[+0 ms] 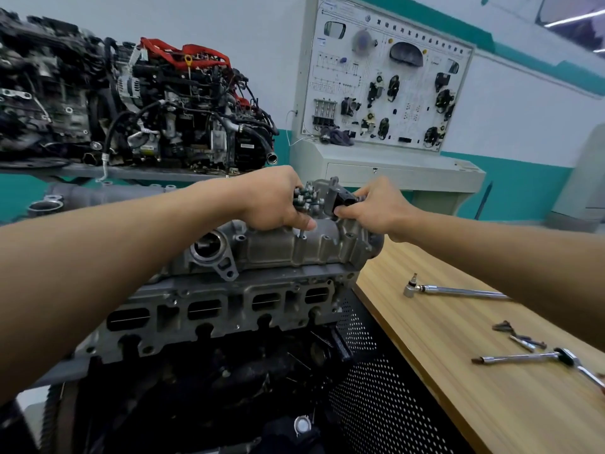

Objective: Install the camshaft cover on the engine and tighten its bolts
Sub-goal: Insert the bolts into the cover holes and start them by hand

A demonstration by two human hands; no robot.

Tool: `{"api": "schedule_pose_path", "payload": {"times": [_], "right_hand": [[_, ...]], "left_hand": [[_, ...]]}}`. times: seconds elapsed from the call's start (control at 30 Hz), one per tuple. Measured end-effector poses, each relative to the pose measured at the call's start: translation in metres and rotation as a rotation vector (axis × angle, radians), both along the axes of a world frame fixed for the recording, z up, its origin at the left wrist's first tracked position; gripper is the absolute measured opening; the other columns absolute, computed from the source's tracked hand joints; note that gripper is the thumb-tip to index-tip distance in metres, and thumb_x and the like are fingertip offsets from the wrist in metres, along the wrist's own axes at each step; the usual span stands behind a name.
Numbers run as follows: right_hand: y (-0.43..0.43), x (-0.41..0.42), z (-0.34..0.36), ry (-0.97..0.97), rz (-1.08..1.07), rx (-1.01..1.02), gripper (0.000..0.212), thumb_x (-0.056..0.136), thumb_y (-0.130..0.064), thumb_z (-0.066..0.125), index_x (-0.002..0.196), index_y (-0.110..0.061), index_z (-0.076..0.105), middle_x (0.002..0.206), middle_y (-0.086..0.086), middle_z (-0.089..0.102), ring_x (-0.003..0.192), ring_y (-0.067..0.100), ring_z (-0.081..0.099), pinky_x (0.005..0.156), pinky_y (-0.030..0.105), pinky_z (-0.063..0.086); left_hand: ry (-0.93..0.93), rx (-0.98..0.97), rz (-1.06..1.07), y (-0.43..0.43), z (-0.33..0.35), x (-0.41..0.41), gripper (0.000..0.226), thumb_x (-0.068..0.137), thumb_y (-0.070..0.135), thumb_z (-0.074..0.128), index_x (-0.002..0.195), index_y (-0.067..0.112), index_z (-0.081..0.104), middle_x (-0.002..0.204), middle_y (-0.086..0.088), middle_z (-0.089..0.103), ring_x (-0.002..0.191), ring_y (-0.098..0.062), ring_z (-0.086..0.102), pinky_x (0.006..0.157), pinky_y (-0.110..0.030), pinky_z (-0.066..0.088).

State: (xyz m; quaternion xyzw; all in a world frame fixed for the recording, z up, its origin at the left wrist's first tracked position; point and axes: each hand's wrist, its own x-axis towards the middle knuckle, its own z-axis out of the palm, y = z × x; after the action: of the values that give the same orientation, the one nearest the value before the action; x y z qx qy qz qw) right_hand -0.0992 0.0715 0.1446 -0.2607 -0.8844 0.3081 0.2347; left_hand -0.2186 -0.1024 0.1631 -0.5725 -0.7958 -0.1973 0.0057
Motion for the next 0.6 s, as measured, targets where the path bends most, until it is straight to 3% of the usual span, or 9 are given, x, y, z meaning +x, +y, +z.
{"api": "schedule_pose_path", "payload": {"times": [0.07,0.13,0.27,0.37,0.5,0.6], "right_hand": [[-0.003,0.001,0.0,0.0,-0.009,0.008,0.037,0.083,-0.019,0.08,0.094,0.015,0.069,0.096,0.037,0.067,0.067,0.039,0.063,0.072,0.054,0.054],[-0.003,0.001,-0.002,0.019,-0.026,-0.004,0.032,0.082,-0.017,0.08,0.092,0.013,0.071,0.092,0.033,0.07,0.081,0.047,0.069,0.077,0.056,0.055],[0.002,-0.002,-0.005,0.016,-0.04,0.012,0.024,0.082,-0.018,0.081,0.084,0.005,0.075,0.082,0.025,0.073,0.079,0.041,0.071,0.076,0.056,0.058],[0.008,-0.004,-0.005,-0.006,-0.02,0.038,0.018,0.082,-0.02,0.08,0.081,-0.002,0.078,0.076,0.02,0.074,0.065,0.029,0.068,0.073,0.052,0.058],[0.011,-0.002,-0.005,0.012,0.021,0.05,0.018,0.083,-0.02,0.08,0.082,-0.002,0.078,0.074,0.019,0.073,0.055,0.018,0.063,0.058,0.037,0.052],[0.01,0.002,-0.002,-0.024,0.06,0.091,0.019,0.084,-0.025,0.078,0.087,-0.006,0.078,0.078,0.014,0.075,0.063,0.019,0.069,0.061,0.035,0.054]], "left_hand": [[-0.014,0.007,-0.008,-0.001,0.0,0.0,0.045,0.083,0.035,0.079,0.055,0.014,0.051,0.049,0.002,0.048,0.042,-0.012,0.041,0.046,-0.026,0.034],[-0.033,0.02,-0.023,-0.001,0.0,-0.001,0.041,0.083,0.032,0.08,0.057,0.013,0.054,0.047,0.003,0.047,0.037,-0.007,0.038,0.04,-0.018,0.032],[-0.059,0.023,-0.033,-0.001,-0.002,-0.006,0.035,0.083,0.032,0.08,0.077,0.0,0.068,0.054,-0.002,0.055,0.042,-0.008,0.042,0.043,-0.018,0.035],[-0.07,-0.023,-0.052,0.001,0.0,-0.005,0.024,0.083,0.029,0.08,0.092,0.007,0.077,0.072,-0.009,0.071,0.056,-0.013,0.054,0.056,-0.023,0.044],[-0.103,-0.084,-0.08,0.0,0.006,-0.004,0.009,0.087,0.018,0.075,0.095,0.021,0.079,0.056,0.019,0.067,0.048,0.007,0.055,0.047,-0.008,0.041],[-0.09,-0.132,-0.085,-0.003,0.007,-0.002,0.014,0.087,0.019,0.073,0.093,0.031,0.076,0.058,0.018,0.067,0.051,0.003,0.056,0.049,-0.012,0.043]]}}
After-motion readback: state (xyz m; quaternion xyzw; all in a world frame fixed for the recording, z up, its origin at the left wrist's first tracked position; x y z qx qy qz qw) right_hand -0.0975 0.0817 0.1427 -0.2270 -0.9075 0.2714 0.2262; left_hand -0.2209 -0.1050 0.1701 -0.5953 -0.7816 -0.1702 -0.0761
